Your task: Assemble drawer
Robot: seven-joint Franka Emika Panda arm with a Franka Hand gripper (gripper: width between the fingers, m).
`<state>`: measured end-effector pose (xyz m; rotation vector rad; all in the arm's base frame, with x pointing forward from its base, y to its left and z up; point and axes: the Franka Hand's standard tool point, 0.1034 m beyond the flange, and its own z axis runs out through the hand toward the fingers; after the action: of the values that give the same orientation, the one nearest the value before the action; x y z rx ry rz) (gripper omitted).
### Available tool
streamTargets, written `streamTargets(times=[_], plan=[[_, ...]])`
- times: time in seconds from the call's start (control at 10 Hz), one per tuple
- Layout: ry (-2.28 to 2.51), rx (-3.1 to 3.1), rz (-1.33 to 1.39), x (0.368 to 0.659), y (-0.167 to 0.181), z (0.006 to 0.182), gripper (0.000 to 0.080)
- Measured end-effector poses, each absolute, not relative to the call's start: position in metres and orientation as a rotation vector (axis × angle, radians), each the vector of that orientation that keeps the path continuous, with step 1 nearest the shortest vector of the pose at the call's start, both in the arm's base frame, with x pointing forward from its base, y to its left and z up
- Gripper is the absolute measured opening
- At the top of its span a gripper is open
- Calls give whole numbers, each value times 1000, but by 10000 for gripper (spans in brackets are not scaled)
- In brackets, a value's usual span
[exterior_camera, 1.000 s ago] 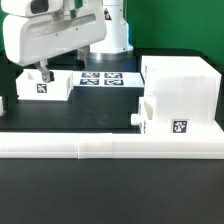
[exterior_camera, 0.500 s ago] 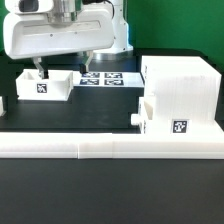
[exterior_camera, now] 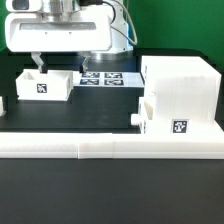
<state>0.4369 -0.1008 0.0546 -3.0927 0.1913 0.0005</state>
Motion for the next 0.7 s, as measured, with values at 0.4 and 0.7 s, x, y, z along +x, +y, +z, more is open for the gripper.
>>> streamTargets(times=[0.4, 0.7], plan=[[169, -3092, -1, 435, -99, 53, 649], [3, -3099, 34, 407, -87, 39, 649]])
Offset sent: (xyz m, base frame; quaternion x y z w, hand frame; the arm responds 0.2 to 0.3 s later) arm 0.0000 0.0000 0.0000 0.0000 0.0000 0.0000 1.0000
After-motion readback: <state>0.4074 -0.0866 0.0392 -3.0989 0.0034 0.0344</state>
